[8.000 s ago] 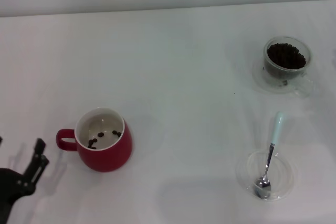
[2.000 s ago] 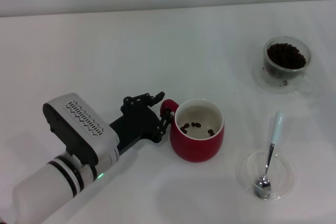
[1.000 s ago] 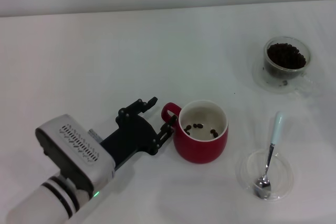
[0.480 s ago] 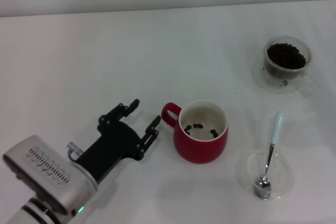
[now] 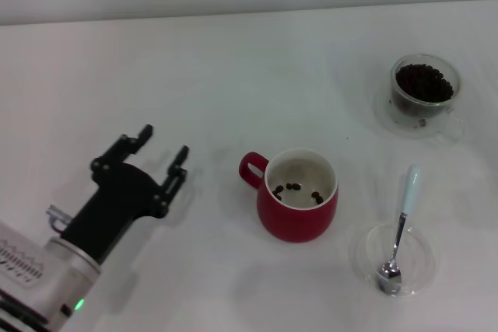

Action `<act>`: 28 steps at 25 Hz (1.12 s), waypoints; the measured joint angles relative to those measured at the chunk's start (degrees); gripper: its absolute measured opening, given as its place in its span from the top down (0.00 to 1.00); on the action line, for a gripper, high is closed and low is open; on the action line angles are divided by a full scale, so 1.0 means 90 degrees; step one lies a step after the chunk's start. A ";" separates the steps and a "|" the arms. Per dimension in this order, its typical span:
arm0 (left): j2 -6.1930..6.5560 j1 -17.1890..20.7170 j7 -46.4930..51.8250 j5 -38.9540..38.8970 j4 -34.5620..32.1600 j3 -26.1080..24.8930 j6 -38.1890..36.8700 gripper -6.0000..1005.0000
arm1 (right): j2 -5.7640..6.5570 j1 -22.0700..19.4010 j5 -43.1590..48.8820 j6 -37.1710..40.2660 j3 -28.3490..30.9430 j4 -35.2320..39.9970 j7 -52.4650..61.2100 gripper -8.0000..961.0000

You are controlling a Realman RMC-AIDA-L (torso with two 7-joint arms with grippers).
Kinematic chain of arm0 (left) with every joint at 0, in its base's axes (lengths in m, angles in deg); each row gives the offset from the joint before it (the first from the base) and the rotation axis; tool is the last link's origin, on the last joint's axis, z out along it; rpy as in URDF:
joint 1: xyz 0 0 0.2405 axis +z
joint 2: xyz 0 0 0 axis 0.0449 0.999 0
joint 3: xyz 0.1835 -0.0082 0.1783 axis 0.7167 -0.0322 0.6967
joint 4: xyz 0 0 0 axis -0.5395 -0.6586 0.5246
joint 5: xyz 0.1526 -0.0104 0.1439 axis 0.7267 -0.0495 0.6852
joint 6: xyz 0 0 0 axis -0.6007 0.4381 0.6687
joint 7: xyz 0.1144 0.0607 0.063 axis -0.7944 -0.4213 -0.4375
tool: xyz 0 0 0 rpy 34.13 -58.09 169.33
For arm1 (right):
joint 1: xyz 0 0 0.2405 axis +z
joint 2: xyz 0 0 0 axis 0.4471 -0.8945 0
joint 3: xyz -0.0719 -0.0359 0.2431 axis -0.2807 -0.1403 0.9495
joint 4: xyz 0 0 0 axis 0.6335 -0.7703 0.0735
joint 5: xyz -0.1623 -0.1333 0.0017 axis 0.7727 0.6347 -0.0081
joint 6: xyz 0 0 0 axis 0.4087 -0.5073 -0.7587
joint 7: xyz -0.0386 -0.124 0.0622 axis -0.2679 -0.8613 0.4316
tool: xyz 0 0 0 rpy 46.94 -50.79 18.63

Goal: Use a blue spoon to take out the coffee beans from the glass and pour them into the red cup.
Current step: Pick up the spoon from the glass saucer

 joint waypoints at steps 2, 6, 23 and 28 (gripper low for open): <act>-0.0003 0.0034 0.0000 -0.0007 0.0110 -0.0077 -0.0159 0.45 | 0.0078 -0.0090 0.0286 -0.0066 -0.0002 0.0072 0.0693 0.26; 0.0002 0.0052 0.0000 -0.0025 0.0287 -0.0173 -0.0466 0.45 | 0.0320 -0.0159 0.0945 -0.0227 -0.0002 0.0078 0.2016 0.26; 0.0009 0.0096 0.0017 -0.0142 0.1113 -0.0512 -0.2337 0.45 | 0.0791 0.0251 0.3979 -0.1363 0.0000 -0.0013 0.6003 0.26; 0.0009 0.0113 0.0017 -0.0213 0.1240 -0.0513 -0.2465 0.45 | 0.0729 0.0582 0.4512 -0.1620 -0.0043 -0.0045 0.6310 0.26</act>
